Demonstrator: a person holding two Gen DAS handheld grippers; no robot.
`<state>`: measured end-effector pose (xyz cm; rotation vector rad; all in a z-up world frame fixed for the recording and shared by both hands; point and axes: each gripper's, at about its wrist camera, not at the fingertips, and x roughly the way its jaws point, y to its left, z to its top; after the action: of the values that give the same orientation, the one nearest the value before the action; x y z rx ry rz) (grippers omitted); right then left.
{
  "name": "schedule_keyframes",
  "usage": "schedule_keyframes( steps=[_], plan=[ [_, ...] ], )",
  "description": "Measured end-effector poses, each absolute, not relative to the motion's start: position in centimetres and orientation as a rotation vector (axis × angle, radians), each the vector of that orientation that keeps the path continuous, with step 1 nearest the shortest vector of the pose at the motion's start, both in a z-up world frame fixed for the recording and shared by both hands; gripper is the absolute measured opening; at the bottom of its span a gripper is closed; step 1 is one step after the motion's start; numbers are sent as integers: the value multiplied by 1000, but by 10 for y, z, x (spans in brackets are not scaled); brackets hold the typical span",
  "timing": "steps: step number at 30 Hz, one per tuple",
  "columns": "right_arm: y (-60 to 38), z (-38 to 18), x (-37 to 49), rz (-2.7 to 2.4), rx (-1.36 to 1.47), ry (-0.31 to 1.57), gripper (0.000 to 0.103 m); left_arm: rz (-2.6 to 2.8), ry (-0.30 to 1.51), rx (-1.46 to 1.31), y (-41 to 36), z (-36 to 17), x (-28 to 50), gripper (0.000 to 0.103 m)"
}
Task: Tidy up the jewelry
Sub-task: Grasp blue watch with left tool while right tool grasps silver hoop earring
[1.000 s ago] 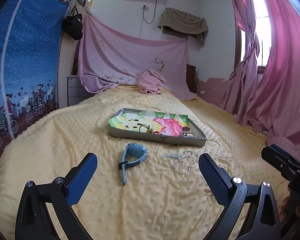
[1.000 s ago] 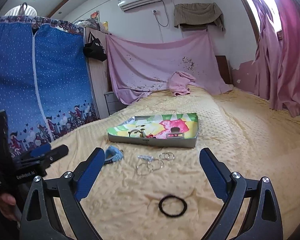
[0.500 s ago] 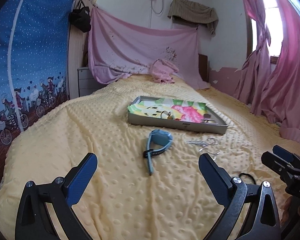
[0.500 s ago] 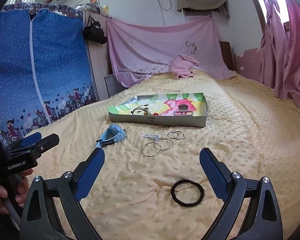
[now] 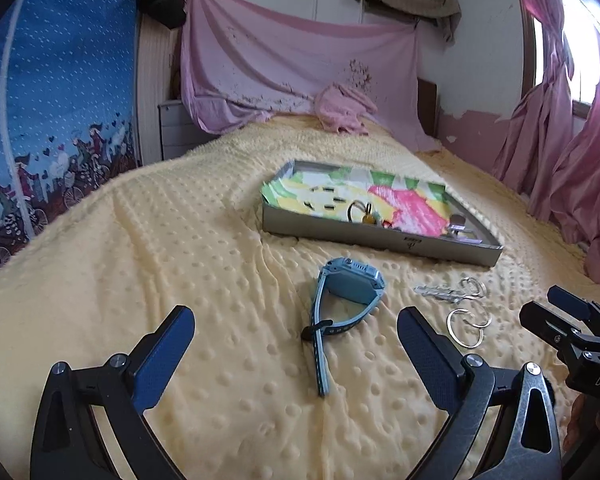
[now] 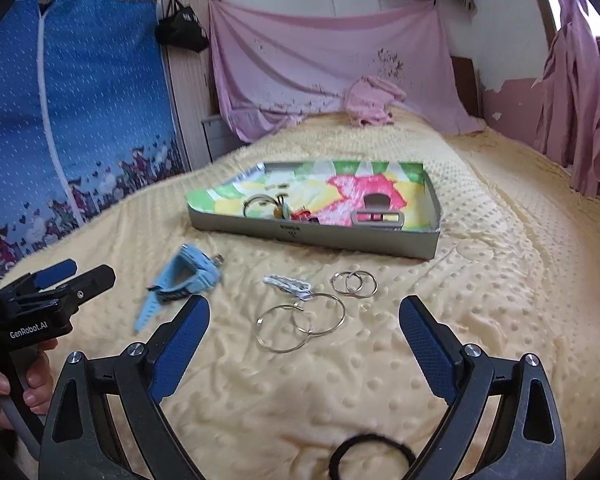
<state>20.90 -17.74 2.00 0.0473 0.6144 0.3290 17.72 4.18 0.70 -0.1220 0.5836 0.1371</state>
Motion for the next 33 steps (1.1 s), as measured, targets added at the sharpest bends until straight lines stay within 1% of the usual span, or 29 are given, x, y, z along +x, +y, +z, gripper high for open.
schedule_keyframes(
  steps=[5, 8, 10, 12, 15, 16, 17, 18, 19, 20, 22, 23, 24, 26, 27, 28, 30, 33],
  plan=[
    [-179, 1, 234, 348, 61, 684, 93, 98, 639, -103, 38, -10, 203, 101],
    [-176, -8, 244, 371, 66, 714, 93, 71, 660, -101, 37, -18, 212, 90],
    [-172, -15, 250, 394, 63, 735, 93, 59, 674, -111, 38, -23, 217, 85],
    [-167, -21, 255, 413, 62, 755, 91, 43, 686, -117, 38, -28, 221, 77],
    [-160, -31, 262, 432, 56, 788, 80, 25, 708, -112, 35, -34, 225, 68],
    [-159, -33, 263, 435, 56, 794, 79, 23, 712, -103, 33, -35, 226, 67],
    [-156, -36, 265, 438, 51, 803, 79, 20, 714, -97, 32, -36, 229, 63],
    [-155, -38, 266, 437, 47, 805, 75, 16, 717, -92, 30, -37, 230, 56],
    [-154, -39, 266, 434, 43, 808, 69, 12, 721, -87, 28, -38, 232, 53],
    [-152, -40, 267, 434, 40, 810, 68, 8, 725, -83, 26, -40, 233, 49],
    [-150, -40, 266, 435, 35, 810, 63, 9, 725, -71, 24, -40, 233, 47],
    [-147, -40, 265, 436, 28, 809, 61, 4, 722, -67, 23, -39, 232, 44],
    [-146, -40, 265, 438, 23, 807, 57, -4, 719, -65, 23, -39, 231, 38],
    [-144, -38, 263, 446, 14, 804, 49, -20, 712, -60, 21, -37, 229, 33],
    [-146, -38, 262, 450, 11, 804, 43, -22, 709, -55, 20, -36, 227, 26],
    [-145, -38, 261, 452, 8, 803, 39, -23, 708, -51, 19, -35, 226, 23],
    [-145, -36, 260, 461, 10, 797, 39, -18, 704, -50, 19, -33, 224, 18],
    [-147, -34, 256, 481, 15, 787, 38, -19, 696, -62, 19, -30, 221, 15]
  ],
)
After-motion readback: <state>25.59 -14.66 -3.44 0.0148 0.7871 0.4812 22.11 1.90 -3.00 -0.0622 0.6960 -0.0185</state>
